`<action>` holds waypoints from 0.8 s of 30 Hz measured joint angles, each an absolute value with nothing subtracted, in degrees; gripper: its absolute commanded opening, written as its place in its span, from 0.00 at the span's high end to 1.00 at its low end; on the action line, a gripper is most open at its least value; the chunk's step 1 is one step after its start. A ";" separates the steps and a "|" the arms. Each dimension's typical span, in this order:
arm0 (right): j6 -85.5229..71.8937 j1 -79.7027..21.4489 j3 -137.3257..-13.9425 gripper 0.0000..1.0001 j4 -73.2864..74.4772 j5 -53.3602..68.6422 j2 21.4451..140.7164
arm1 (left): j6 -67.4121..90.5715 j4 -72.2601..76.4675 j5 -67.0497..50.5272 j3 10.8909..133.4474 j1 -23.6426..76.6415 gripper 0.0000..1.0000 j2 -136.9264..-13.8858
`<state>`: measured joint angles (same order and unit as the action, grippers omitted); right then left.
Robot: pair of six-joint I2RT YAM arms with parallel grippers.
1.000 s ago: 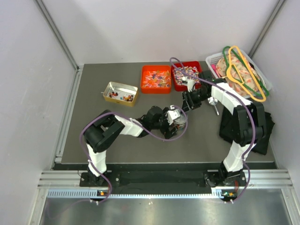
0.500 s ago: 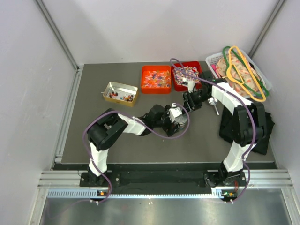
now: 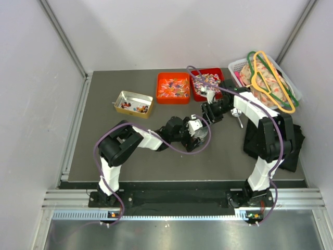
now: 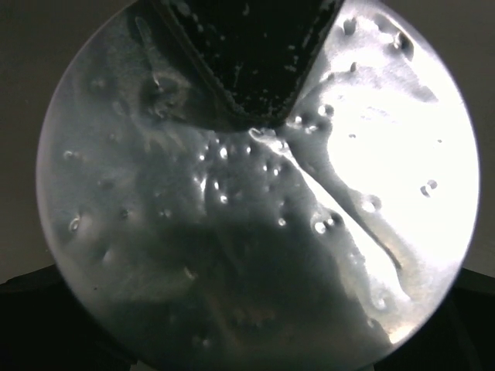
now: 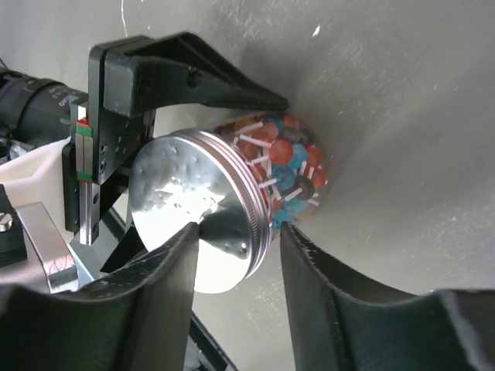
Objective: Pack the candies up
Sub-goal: Screw the bottle lid onto the packing bottle.
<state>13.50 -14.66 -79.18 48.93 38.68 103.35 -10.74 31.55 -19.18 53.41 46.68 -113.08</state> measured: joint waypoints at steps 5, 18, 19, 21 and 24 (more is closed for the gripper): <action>13.45 -14.87 -79.18 0.48 49.78 37.69 103.35 | -10.52 32.62 -19.44 54.22 46.70 0.01 -114.17; 13.93 -12.95 -82.63 0.67 52.45 33.71 102.87 | -10.39 32.93 -19.38 54.28 46.72 0.01 -114.30; 13.91 -12.95 -82.74 0.69 52.34 33.67 102.67 | -10.39 32.95 -19.38 54.28 46.72 0.01 -114.30; 13.87 -12.95 -83.02 0.73 52.42 33.67 102.59 | -10.39 32.95 -19.35 54.28 46.72 0.01 -114.30; 13.78 -12.95 -83.05 0.74 52.51 33.67 102.59 | -10.37 32.95 -19.27 54.28 46.72 0.01 -114.30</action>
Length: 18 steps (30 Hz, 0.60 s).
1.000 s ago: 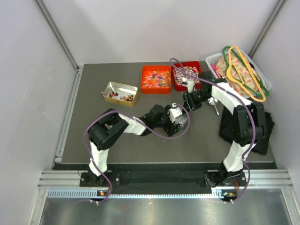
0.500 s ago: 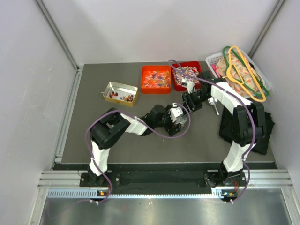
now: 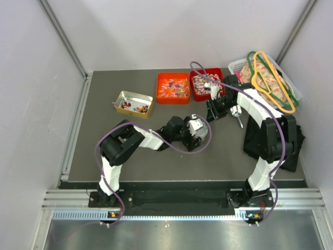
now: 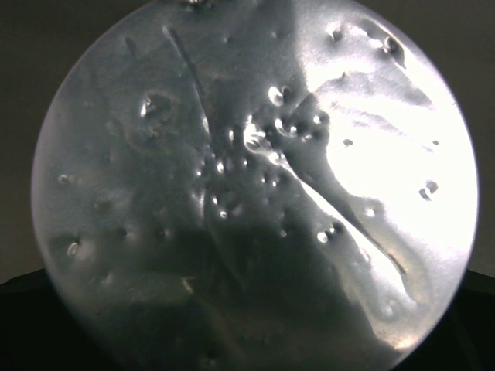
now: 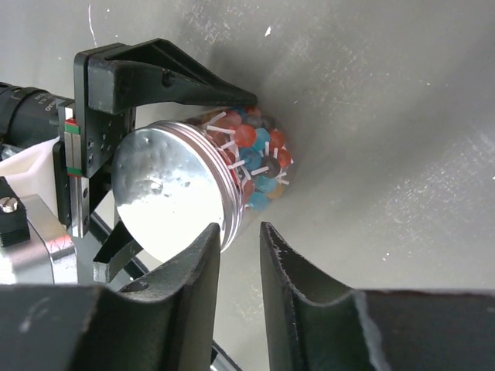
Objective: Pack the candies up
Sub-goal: Screw the bottle lid onto the packing bottle.
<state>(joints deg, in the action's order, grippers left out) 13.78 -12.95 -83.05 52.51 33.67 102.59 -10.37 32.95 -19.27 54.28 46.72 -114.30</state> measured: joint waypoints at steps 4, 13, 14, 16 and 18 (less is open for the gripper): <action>13.67 -12.95 -83.05 0.76 52.45 33.71 102.59 | -10.35 32.95 -19.20 54.28 46.74 0.01 -114.30; 13.13 -12.97 -83.05 0.75 52.31 34.06 102.59 | -10.13 32.95 -18.90 54.46 46.76 0.01 -114.43; 12.95 -12.97 -83.05 0.75 52.29 34.15 102.59 | -10.11 32.95 -18.83 54.57 46.78 0.01 -114.54; 12.82 -13.02 -83.05 0.75 52.29 34.22 102.59 | -9.98 32.97 -18.72 54.81 46.76 0.01 -114.74; 12.80 -13.13 -83.05 0.75 52.29 34.28 102.61 | -9.96 32.95 -18.65 54.94 46.78 0.01 -114.80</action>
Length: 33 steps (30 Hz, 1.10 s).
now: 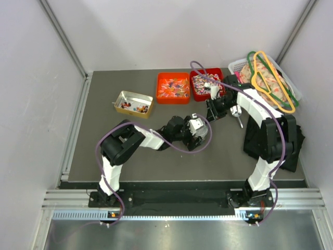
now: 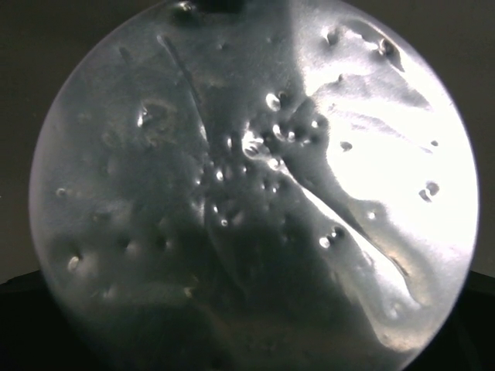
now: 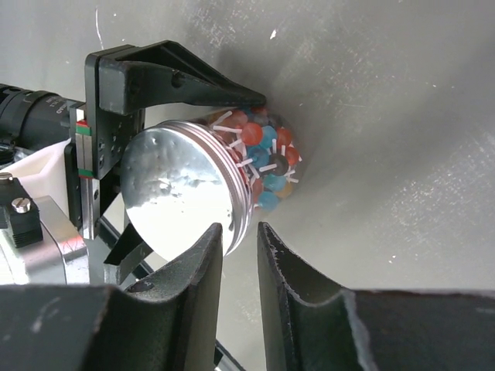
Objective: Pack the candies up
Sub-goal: Screw the bottle lid onto the packing bottle.
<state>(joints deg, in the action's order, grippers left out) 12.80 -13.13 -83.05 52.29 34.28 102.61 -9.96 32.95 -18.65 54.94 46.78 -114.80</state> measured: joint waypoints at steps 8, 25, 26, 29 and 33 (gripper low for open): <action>12.60 -14.41 -83.02 0.87 52.12 34.26 102.80 | -9.87 32.93 -18.52 55.11 46.78 0.01 -114.91; 12.47 -14.41 -79.68 0.93 48.66 33.61 100.44 | -9.32 31.81 -17.50 55.72 46.92 0.01 -114.91; 12.60 -14.39 -79.26 0.93 48.42 33.54 100.07 | -9.30 31.62 -17.45 55.86 46.94 0.01 -114.91; 13.02 -14.35 -78.43 0.94 47.99 33.45 99.26 | -9.32 31.14 -17.34 56.12 46.98 0.01 -114.91; 13.54 -14.35 -77.49 0.94 47.57 33.15 98.24 | -9.30 30.63 -17.12 56.38 47.05 0.01 -114.91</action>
